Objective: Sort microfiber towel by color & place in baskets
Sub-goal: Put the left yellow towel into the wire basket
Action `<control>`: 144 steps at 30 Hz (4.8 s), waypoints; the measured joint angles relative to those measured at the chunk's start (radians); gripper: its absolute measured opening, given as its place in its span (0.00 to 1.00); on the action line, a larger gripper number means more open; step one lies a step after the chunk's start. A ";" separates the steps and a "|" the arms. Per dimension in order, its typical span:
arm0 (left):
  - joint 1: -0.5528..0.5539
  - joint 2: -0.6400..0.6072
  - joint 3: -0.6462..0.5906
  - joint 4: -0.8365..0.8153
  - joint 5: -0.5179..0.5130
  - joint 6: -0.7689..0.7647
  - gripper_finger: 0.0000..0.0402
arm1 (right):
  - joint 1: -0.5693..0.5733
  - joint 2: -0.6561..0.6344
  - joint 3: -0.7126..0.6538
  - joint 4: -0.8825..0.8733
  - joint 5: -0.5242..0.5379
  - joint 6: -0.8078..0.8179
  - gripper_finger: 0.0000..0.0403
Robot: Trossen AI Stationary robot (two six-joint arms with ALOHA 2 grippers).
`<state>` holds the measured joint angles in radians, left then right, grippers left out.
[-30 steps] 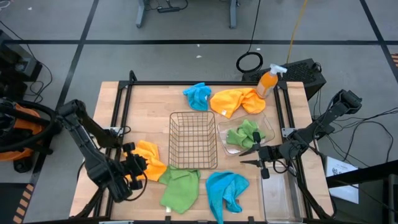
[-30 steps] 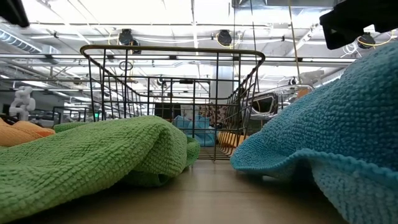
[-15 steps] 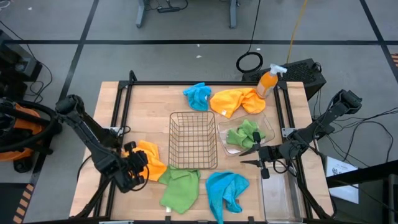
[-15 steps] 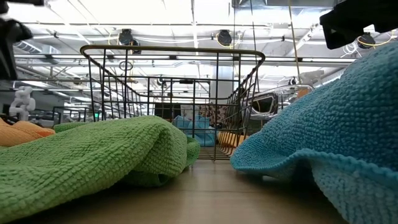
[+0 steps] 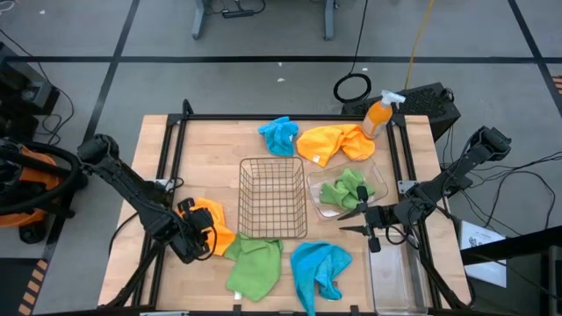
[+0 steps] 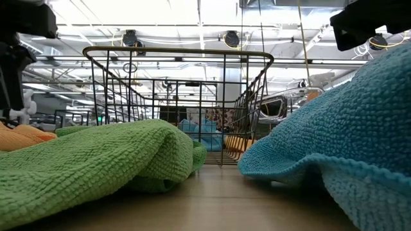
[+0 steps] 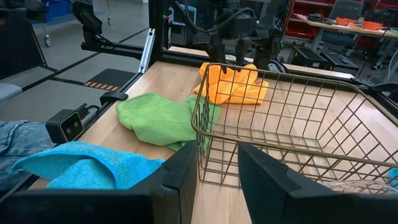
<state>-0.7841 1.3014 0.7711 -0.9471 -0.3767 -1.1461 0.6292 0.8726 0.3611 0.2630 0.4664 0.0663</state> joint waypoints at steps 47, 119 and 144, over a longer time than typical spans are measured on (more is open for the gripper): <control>-0.002 0.025 -0.234 0.283 0.116 -0.030 0.04 | 0.000 0.000 0.000 -0.006 0.001 0.000 0.27; -0.039 0.027 0.568 -0.472 -0.382 -0.111 0.02 | -0.206 0.698 0.367 0.372 0.003 -0.100 0.27; -0.025 0.035 0.691 -0.221 -0.491 0.309 0.02 | -0.248 0.896 0.619 0.390 -0.028 -0.187 0.27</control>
<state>-0.8095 1.3368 1.4616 -1.1685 -0.8678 -0.8372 0.3809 1.7683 0.9802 0.6533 0.4381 -0.1211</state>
